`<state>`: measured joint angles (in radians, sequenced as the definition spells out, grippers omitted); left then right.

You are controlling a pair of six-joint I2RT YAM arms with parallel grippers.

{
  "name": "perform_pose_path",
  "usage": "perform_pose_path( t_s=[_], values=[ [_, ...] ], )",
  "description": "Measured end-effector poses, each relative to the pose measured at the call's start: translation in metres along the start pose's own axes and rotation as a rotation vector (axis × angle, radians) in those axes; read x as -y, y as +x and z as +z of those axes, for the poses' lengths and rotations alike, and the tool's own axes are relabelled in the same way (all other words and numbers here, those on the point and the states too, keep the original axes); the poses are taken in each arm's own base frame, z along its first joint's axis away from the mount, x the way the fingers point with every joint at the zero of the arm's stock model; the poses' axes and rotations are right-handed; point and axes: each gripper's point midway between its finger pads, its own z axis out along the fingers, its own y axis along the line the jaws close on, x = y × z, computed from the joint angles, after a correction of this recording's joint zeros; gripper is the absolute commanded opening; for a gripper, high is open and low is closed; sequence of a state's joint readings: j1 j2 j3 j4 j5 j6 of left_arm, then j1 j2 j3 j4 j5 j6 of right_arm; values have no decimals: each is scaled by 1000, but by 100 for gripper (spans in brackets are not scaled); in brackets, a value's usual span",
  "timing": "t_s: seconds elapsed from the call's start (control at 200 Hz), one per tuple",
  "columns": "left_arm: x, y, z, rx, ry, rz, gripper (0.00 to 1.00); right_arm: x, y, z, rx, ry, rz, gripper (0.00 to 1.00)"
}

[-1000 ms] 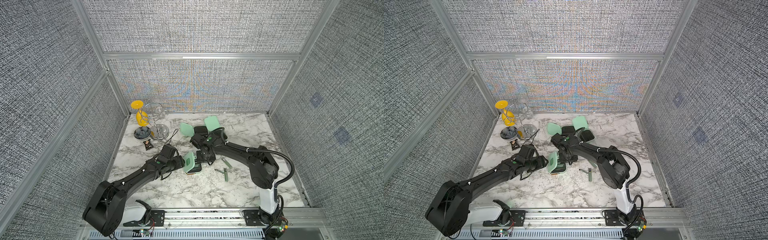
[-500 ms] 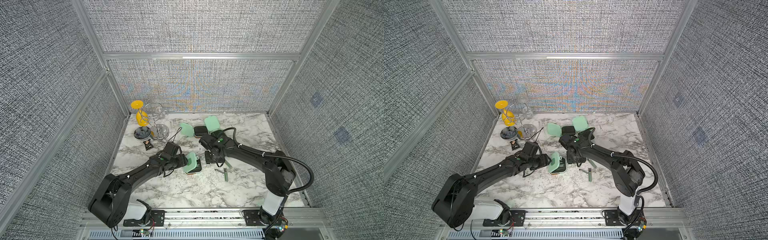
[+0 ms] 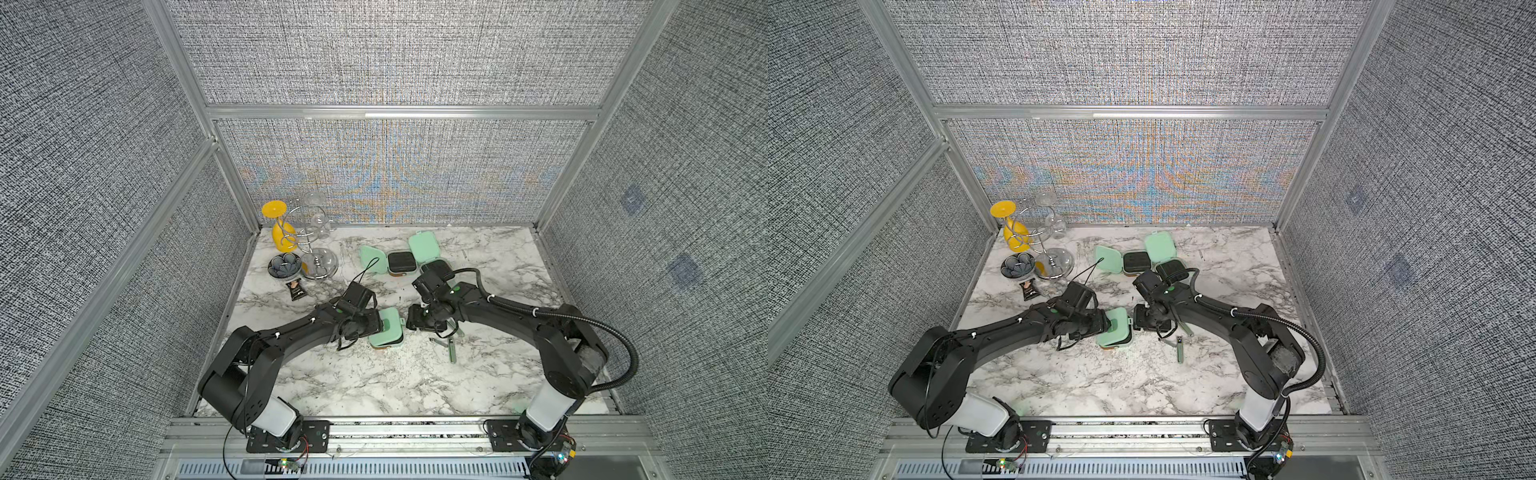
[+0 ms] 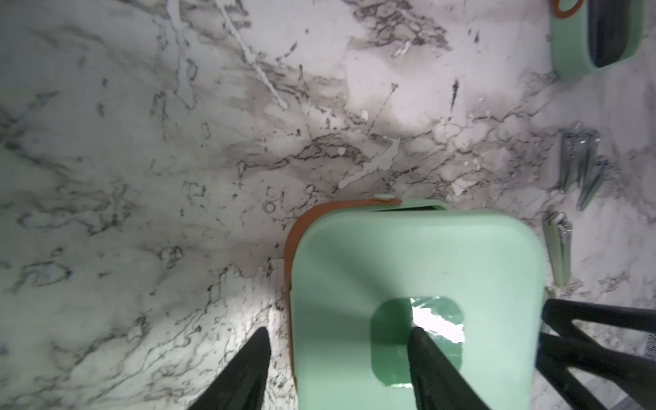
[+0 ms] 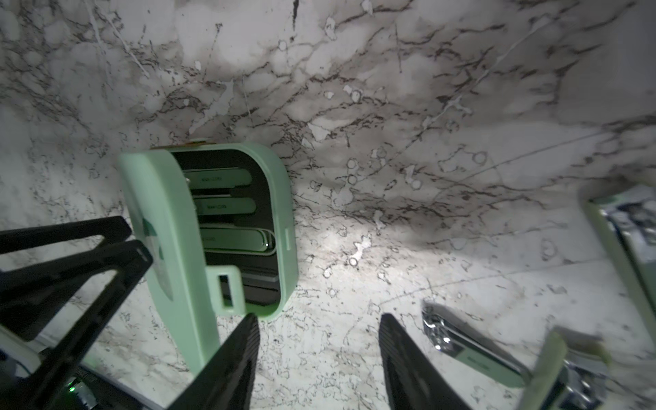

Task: Organize nail clipper sets
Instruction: Close the storage box at the center of the board.

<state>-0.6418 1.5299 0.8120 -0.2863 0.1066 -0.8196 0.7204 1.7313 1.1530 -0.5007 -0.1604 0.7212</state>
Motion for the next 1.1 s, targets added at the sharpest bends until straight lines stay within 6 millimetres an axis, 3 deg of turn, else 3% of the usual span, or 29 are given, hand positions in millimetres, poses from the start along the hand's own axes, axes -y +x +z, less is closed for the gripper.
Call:
perform_pose_path(
  t_s=[0.2,0.415,0.59,1.101],
  values=[
    [-5,6,3,-32,-75,9,63,-15,-6,6,15,-76,4,57],
    [-12,11,7,-56,-153,8,62,-15,-9,14,17,-76,7,44],
    [-8,9,10,-54,-167,16,61,-12,-11,23,13,-58,9,35],
    [-7,10,10,-46,-194,24,61,-20,-14,44,1,-96,15,31]
  ],
)
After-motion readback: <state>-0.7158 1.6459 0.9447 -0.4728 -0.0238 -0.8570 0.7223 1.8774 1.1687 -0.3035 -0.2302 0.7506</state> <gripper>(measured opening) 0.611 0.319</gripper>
